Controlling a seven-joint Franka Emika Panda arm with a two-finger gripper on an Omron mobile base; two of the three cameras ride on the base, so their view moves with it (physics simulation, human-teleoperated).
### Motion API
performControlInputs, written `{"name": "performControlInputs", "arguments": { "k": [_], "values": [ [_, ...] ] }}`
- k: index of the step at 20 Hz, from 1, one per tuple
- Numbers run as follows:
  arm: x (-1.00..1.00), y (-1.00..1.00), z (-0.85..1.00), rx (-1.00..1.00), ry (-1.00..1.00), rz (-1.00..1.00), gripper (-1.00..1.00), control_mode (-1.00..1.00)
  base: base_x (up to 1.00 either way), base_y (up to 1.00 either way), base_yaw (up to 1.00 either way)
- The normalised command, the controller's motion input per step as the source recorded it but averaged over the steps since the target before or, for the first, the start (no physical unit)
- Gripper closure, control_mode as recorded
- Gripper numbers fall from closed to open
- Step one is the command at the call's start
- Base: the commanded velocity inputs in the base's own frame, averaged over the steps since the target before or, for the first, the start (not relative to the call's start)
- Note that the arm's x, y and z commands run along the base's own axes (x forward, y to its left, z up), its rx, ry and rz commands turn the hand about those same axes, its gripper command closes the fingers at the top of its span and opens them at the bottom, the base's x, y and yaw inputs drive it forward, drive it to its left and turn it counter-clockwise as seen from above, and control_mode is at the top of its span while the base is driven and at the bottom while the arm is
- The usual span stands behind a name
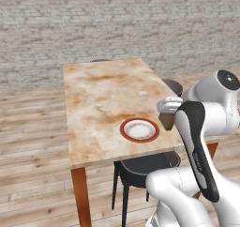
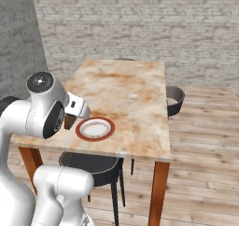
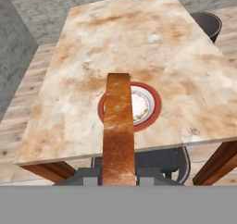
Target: Start the toaster. Once the lever pops up, take the bread to the plate on the dining counter.
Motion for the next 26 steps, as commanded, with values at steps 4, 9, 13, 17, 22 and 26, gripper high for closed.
{"name": "performControlInputs", "arguments": {
  "k": [4,9,13,17,22,26],
  "values": [
    [0.37,-0.28,-0.12,0.06,0.09,0.08,1.0,-1.0,0.0,0.0,0.0],
    [0.34,-0.14,-0.1,0.03,0.17,0.09,1.0,-1.0,0.0,0.0,0.0],
    [0.38,-0.01,-0.15,0.0,0.15,0.05,1.0,-1.0,0.0,0.0,0.0],
    [0.44,0.0,-0.23,0.0,0.06,0.02,1.0,-1.0,0.0,0.0,0.0],
    [0.45,0.0,-0.29,0.0,-0.02,0.01,1.0,-1.0,0.0,0.0,0.0],
    [0.4,0.03,-0.35,0.01,-0.1,0.02,1.0,-1.0,0.0,0.0,0.0]
  ]
}}
